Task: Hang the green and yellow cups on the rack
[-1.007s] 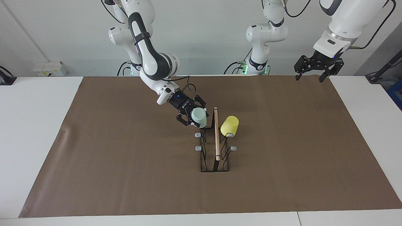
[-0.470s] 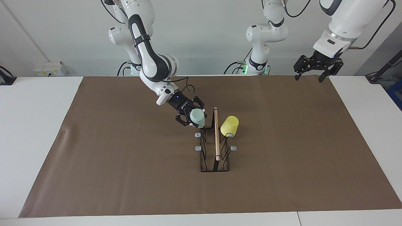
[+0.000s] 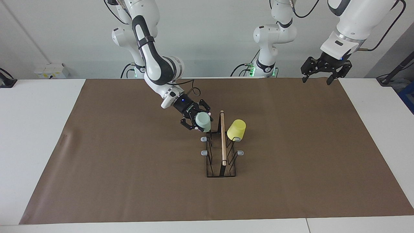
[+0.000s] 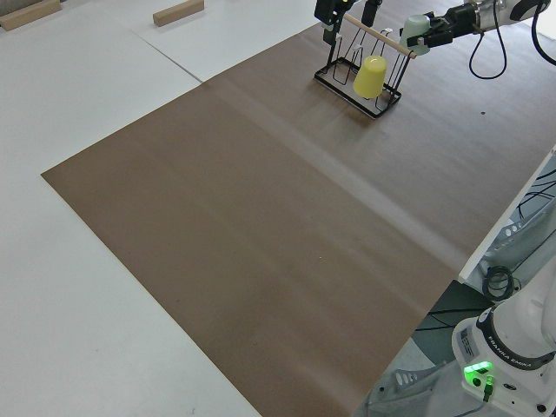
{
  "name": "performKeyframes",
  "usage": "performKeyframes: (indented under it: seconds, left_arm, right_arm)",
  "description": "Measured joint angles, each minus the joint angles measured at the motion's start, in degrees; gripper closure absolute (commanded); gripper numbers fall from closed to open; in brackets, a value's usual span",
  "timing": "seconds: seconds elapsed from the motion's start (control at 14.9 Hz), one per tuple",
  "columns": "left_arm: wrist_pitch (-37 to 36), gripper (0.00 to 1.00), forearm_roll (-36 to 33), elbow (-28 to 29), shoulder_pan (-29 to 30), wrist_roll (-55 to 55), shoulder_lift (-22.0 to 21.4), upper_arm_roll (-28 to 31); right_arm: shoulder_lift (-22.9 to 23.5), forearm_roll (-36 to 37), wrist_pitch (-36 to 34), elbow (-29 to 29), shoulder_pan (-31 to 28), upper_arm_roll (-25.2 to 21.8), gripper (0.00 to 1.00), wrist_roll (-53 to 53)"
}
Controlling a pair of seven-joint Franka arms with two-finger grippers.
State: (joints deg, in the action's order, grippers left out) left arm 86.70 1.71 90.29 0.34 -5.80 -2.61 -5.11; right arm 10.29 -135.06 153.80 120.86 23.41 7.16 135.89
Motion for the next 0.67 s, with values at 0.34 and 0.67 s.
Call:
performKeyframes:
  seconds: [0.34,0.67]
  left_arm:
    - [-0.1,0.0,0.0,0.0,0.0,0.0,0.0,0.0]
    - [-0.1,0.0,0.0,0.0,0.0,0.0,0.0,0.0]
  right_arm:
    - [0.0,0.0,0.1,0.0,0.1,0.0,0.0,0.0]
    - [0.0,0.0,0.5,0.0,0.1,0.0,0.0,0.0]
